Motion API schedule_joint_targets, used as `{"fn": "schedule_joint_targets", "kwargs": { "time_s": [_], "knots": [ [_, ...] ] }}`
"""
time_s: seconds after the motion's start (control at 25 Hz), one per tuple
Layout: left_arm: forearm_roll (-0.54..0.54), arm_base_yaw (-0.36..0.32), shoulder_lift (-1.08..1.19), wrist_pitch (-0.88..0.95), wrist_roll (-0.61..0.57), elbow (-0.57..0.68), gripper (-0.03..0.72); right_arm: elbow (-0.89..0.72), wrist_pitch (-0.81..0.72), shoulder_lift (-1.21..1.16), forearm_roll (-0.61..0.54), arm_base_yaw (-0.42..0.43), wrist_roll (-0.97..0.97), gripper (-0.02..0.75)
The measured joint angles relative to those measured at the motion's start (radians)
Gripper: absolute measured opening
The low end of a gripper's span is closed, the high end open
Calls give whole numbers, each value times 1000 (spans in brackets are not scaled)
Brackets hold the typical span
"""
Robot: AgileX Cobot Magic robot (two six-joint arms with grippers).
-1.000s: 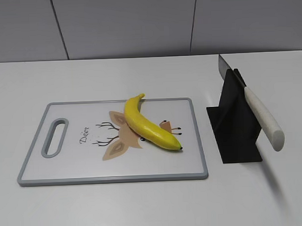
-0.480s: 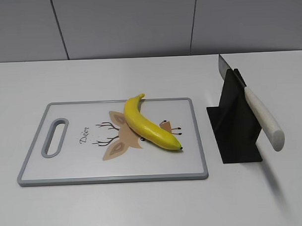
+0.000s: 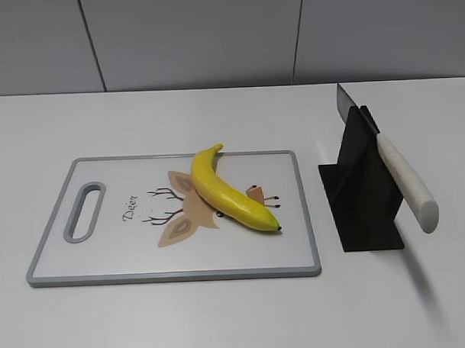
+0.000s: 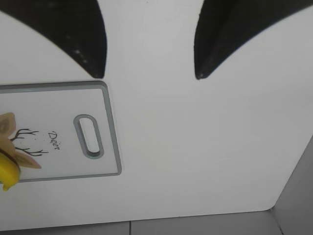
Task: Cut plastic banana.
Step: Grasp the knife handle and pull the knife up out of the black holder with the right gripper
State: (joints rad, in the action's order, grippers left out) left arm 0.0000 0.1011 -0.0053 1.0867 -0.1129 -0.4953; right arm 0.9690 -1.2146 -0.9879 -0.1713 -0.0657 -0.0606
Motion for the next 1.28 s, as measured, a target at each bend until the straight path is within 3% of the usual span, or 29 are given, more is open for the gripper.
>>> {"fn": "schedule_joint_targets", "kwargs": {
  "time_s": [0.36, 0.72, 1.28],
  "knots": [
    [0, 0, 0, 0, 0, 0, 556, 125, 2, -206, -2, -140, 24, 588],
    [0, 0, 0, 0, 0, 0, 556, 166, 23, -389, 54, -323, 185, 564],
    [0, 0, 0, 0, 0, 0, 555, 168, 113, -668, 184, -334, 321, 559]
  ]
}}
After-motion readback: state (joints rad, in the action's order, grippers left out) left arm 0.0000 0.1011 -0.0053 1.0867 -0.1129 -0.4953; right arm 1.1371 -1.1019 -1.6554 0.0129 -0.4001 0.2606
